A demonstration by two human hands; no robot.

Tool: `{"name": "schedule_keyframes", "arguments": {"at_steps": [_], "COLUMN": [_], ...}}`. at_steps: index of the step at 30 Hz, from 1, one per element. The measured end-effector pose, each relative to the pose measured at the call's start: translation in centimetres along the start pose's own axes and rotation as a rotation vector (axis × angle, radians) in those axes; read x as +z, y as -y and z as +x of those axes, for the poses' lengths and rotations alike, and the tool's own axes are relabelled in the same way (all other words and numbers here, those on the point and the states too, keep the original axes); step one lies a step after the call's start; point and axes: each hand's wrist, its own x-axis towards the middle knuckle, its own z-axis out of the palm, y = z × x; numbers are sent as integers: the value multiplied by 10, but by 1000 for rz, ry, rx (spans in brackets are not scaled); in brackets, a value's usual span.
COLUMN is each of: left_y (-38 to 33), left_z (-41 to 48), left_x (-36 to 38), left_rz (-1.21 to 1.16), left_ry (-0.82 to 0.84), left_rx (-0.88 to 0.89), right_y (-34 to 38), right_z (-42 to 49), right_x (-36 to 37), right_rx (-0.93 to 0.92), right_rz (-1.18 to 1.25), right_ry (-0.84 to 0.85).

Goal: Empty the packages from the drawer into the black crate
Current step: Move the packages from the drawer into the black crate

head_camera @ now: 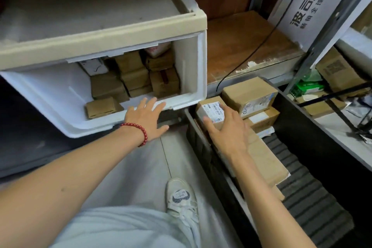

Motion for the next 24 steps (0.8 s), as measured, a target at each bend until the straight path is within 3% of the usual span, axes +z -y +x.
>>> {"name": "schedule_keyframes", "arguments": {"at_steps": [6,11,15,20,24], "left_y": [81,125,120,100,127], "left_z": [-21,-37,-23,16,32], "left_x": [11,50,72,67,76], "left_rz": [-167,-292,-498,-242,-409], "left_ry": [-50,-117,-154,-195,-146], "left_rx": [-309,-444,-586,-611,-766], "right_y": [64,110,143,176,191], "right_z": [21,29,39,58,71], "right_x": [33,74,110,156,185], "right_rx": [-292,-432,-466,-451,-417], "right_rz": [18,-101,-170,-222,-223], "right_ry": [184,395,495,569,635]}}
